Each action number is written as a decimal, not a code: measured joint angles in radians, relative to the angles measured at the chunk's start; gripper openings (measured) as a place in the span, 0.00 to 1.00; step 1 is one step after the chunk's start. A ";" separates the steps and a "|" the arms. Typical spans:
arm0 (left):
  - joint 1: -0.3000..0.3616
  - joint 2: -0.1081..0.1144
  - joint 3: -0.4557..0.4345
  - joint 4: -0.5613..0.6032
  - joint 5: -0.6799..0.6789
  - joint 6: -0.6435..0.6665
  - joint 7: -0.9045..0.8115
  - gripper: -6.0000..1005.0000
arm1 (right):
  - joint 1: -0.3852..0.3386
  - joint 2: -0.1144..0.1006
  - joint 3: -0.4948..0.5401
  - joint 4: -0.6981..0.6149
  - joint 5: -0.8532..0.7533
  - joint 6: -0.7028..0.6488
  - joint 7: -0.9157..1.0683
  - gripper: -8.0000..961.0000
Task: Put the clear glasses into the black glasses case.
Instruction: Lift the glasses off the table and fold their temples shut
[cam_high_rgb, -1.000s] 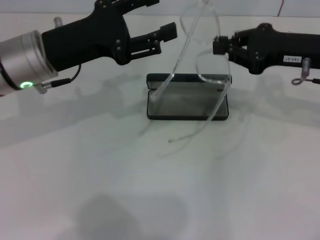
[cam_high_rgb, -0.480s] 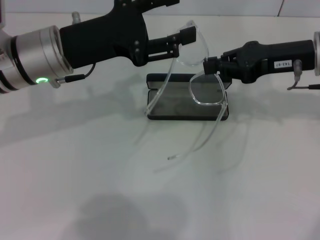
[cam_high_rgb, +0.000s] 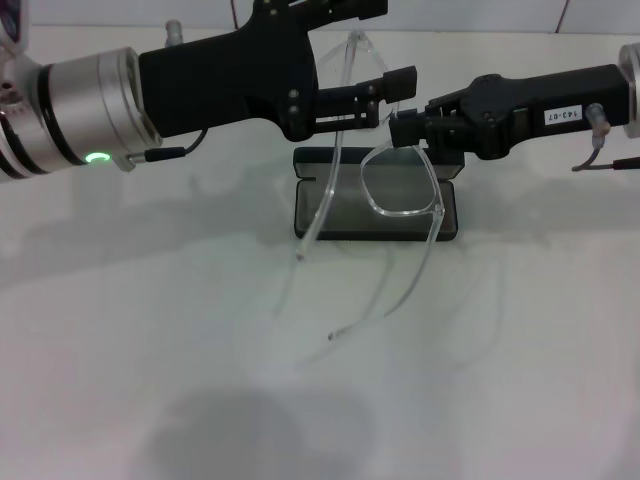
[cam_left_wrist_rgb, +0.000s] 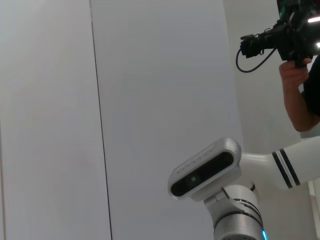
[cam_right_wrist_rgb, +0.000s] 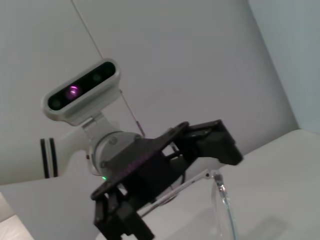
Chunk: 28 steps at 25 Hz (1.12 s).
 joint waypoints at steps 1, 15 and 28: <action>0.000 0.000 0.000 0.000 0.000 0.000 0.000 0.80 | 0.001 0.002 0.000 0.000 0.000 -0.007 0.001 0.07; 0.008 -0.007 0.000 0.005 0.000 0.015 0.014 0.80 | -0.005 -0.006 0.020 0.002 0.005 -0.048 0.045 0.07; -0.001 -0.007 -0.003 0.008 -0.002 0.042 0.012 0.80 | -0.016 -0.034 0.029 0.004 0.004 -0.110 0.059 0.08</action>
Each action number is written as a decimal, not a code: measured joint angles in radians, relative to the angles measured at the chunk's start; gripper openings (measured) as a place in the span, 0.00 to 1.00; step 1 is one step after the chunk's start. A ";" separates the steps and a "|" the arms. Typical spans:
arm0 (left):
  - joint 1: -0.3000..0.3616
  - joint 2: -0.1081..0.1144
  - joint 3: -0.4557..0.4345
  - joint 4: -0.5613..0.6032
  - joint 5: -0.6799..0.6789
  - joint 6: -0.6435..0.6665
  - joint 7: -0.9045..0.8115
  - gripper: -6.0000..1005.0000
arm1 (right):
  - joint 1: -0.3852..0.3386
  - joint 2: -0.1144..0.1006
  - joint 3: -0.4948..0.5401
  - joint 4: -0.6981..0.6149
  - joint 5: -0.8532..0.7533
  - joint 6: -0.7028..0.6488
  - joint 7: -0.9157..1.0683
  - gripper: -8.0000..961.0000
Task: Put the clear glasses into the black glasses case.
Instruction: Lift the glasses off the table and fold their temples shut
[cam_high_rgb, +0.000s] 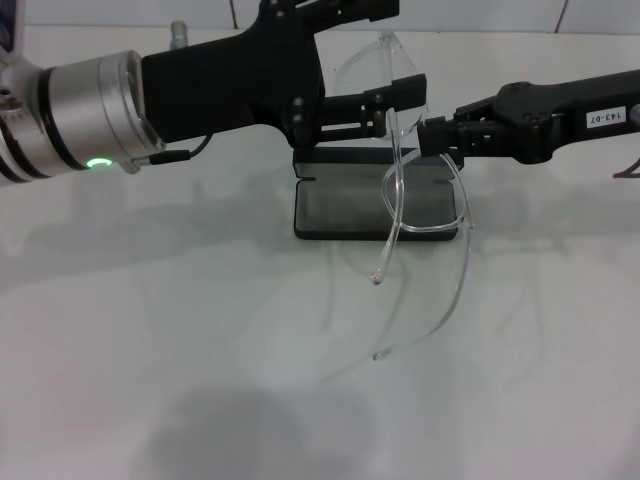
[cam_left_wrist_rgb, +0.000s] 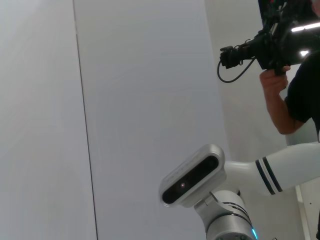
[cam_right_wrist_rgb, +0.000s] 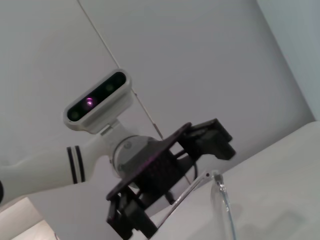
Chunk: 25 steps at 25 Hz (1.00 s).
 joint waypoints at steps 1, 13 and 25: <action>-0.001 0.000 0.001 0.000 0.001 0.000 0.001 0.80 | 0.002 0.000 0.000 0.000 0.001 -0.003 0.003 0.08; -0.005 -0.001 -0.005 0.001 0.003 -0.004 0.031 0.80 | 0.031 0.007 0.000 0.000 -0.004 -0.042 0.036 0.09; -0.006 -0.003 -0.004 0.001 0.003 -0.007 0.074 0.80 | 0.064 -0.001 -0.003 0.057 -0.006 -0.088 0.042 0.09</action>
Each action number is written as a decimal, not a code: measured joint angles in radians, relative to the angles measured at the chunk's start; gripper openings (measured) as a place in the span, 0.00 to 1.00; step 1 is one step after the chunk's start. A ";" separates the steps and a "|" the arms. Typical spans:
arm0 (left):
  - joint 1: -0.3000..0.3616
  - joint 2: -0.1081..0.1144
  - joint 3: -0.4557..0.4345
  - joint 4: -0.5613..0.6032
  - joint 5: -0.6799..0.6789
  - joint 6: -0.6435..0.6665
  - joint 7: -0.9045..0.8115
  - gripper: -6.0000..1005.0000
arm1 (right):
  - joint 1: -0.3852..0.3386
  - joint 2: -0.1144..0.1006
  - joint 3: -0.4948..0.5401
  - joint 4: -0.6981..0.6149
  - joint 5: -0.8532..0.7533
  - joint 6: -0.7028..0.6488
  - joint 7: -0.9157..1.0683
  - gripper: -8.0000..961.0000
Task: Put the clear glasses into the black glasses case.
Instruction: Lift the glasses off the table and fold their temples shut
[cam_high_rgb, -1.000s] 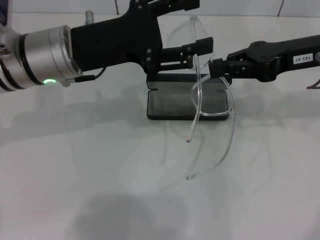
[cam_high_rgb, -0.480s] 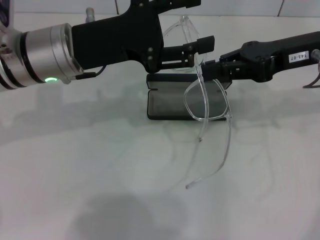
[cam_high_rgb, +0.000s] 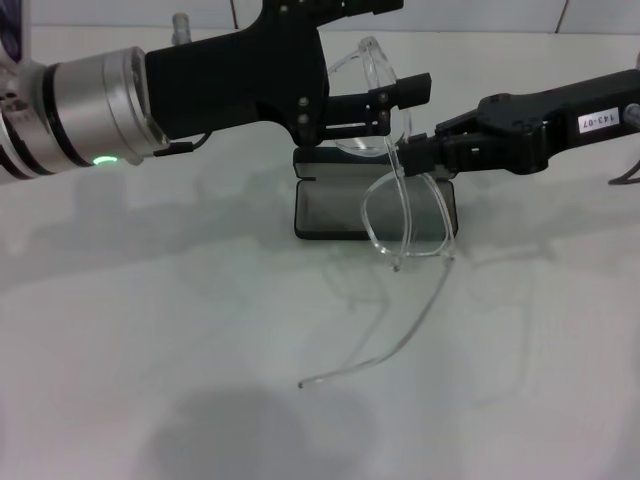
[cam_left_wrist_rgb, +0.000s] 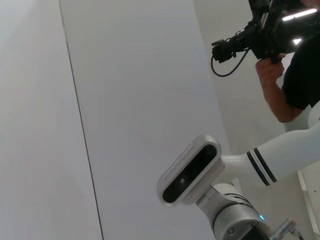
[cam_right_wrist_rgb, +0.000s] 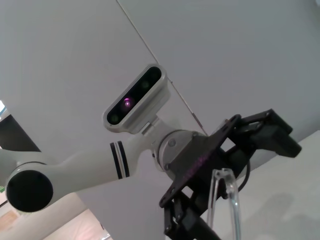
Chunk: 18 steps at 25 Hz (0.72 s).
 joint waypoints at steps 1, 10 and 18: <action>0.000 0.000 0.001 0.000 -0.001 -0.001 0.001 0.80 | -0.004 -0.001 0.004 0.000 0.001 0.001 0.000 0.09; 0.008 0.003 -0.003 0.000 -0.031 0.026 -0.006 0.80 | -0.072 -0.003 0.097 -0.019 0.005 0.097 -0.039 0.09; 0.011 0.017 -0.007 -0.007 -0.038 0.027 -0.031 0.80 | -0.178 0.012 0.248 -0.132 0.011 0.155 -0.096 0.10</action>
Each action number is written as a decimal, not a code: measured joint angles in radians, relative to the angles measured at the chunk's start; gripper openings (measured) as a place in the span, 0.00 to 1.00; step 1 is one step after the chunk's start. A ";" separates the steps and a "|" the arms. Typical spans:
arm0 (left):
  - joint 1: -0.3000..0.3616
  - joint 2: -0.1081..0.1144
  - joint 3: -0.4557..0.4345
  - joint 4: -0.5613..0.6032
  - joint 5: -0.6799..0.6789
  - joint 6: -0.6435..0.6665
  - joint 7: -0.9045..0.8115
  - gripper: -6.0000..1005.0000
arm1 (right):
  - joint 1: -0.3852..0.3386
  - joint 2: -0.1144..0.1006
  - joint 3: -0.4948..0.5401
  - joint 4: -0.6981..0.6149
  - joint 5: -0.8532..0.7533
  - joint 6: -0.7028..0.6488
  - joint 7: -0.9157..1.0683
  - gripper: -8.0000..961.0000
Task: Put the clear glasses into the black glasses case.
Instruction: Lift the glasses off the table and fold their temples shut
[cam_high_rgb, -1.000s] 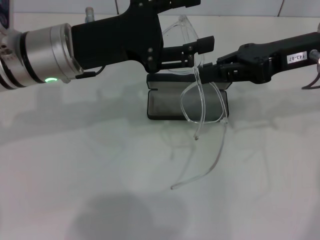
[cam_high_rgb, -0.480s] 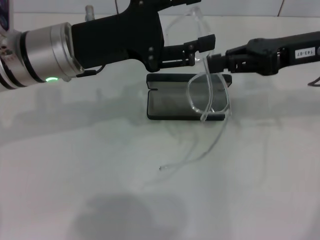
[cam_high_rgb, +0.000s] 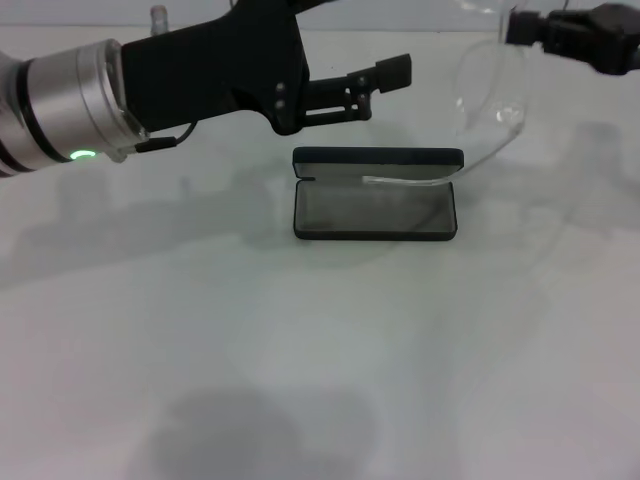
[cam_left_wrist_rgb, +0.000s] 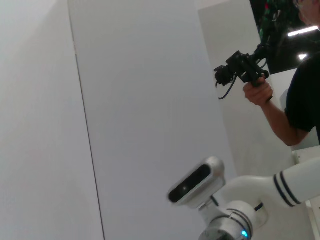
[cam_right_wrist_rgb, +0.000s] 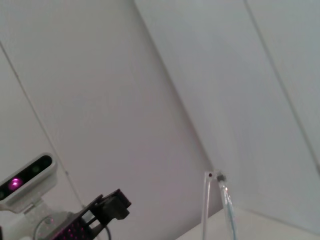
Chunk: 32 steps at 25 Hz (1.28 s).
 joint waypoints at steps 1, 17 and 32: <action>0.000 0.003 0.000 0.000 0.000 -0.002 -0.003 0.80 | -0.014 0.005 0.003 -0.027 0.004 0.002 -0.010 0.10; -0.023 0.018 0.013 0.007 0.048 0.004 -0.070 0.80 | -0.066 0.120 -0.010 -0.077 0.348 0.177 -0.441 0.10; -0.026 0.008 0.013 0.019 0.078 0.004 -0.071 0.80 | -0.057 0.120 -0.112 -0.013 0.516 0.151 -0.609 0.11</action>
